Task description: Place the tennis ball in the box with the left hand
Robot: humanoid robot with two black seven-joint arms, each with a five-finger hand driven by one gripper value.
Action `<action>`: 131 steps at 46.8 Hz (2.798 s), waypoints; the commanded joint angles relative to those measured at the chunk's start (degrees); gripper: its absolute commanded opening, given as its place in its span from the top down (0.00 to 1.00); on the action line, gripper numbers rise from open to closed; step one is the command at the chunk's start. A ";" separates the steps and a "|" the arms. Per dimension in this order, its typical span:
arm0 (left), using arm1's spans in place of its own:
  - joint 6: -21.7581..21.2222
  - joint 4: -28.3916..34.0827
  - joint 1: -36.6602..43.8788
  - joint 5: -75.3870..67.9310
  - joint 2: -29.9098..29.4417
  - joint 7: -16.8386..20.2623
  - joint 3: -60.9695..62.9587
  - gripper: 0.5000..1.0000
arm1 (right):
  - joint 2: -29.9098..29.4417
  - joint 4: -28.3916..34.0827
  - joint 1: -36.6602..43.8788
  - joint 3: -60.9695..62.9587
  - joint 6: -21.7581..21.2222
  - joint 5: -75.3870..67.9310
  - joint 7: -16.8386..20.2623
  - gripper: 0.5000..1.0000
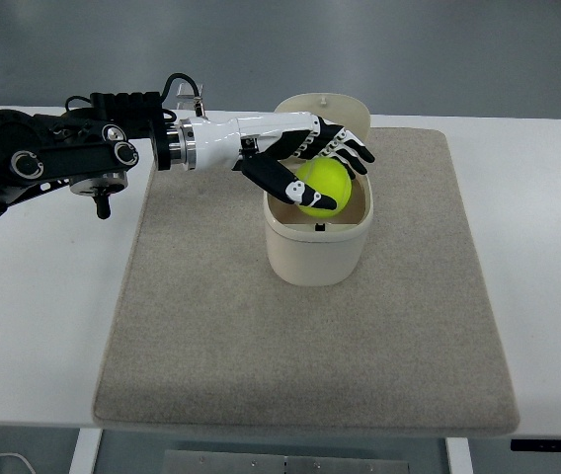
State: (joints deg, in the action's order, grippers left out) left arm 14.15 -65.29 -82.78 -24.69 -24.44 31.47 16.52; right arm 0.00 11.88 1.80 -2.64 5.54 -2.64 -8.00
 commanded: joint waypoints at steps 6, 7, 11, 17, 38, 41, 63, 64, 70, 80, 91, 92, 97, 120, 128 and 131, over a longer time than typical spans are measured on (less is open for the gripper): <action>0.00 -0.98 -0.37 0.00 0.01 -0.01 -0.08 0.24 | 0.00 -0.01 -0.04 0.00 0.00 0.00 0.00 0.12; 0.00 -1.42 -0.46 0.00 -0.08 -0.01 -0.17 0.24 | 0.00 -0.01 0.05 0.00 0.00 0.00 0.00 0.12; -0.43 -3.26 -0.90 0.17 -0.52 -0.01 -0.60 0.26 | 0.00 -0.01 -0.04 0.00 0.00 0.00 0.00 0.12; -0.09 -7.30 -0.72 0.08 -3.24 0.26 -5.96 0.27 | 0.00 -0.01 0.05 0.00 0.00 0.00 0.00 0.12; -8.26 1.19 14.48 6.32 -1.67 0.17 -42.61 0.29 | 0.00 0.08 0.05 0.00 0.00 0.00 0.00 0.12; -8.70 9.18 16.67 8.69 1.67 0.17 -45.95 0.29 | 0.00 -0.01 0.05 0.00 0.00 0.00 0.00 0.12; -0.62 42.52 23.71 20.64 15.65 0.35 -57.03 0.28 | 0.00 -0.01 -0.04 0.00 0.00 0.00 0.00 0.12; -0.18 42.61 23.71 21.61 15.74 0.35 -57.21 0.28 | 0.00 -0.01 -0.04 0.00 0.00 0.00 0.00 0.12; 4.21 44.54 25.38 28.99 17.06 0.35 -57.21 0.26 | 0.00 -0.01 0.05 0.00 0.00 0.00 0.00 0.12; 10.99 47.71 27.93 38.84 17.85 0.26 -57.30 0.06 | 0.00 -0.01 -0.04 0.00 0.00 0.00 0.00 0.12; 10.29 48.50 28.55 39.20 17.76 0.26 -57.21 0.02 | 0.00 0.08 0.05 0.00 0.00 0.00 0.00 0.12; 10.29 48.50 28.55 39.20 17.76 0.26 -57.30 0.02 | 0.00 -0.01 0.05 0.00 0.00 0.00 0.00 0.12; 10.29 49.11 28.55 39.28 17.76 0.17 -57.47 0.02 | 0.00 -0.01 0.05 0.00 0.00 0.00 0.00 0.12; 10.29 49.20 28.63 39.28 18.29 0.26 -57.56 0.02 | 0.00 -0.01 -0.04 0.00 0.00 0.00 0.00 0.12; 10.29 49.38 28.55 39.37 18.38 0.26 -57.82 0.02 | 0.00 -0.01 0.05 0.00 0.00 0.00 0.00 0.12; 10.29 49.38 28.55 39.37 18.38 0.26 -57.91 0.02 | 0.00 0.08 -0.04 0.00 0.00 0.00 0.00 0.12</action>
State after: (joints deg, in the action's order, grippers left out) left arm 24.43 -15.91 -54.23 14.65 -6.09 31.73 -41.30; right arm 0.00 11.90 1.82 -2.64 5.54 -2.64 -8.00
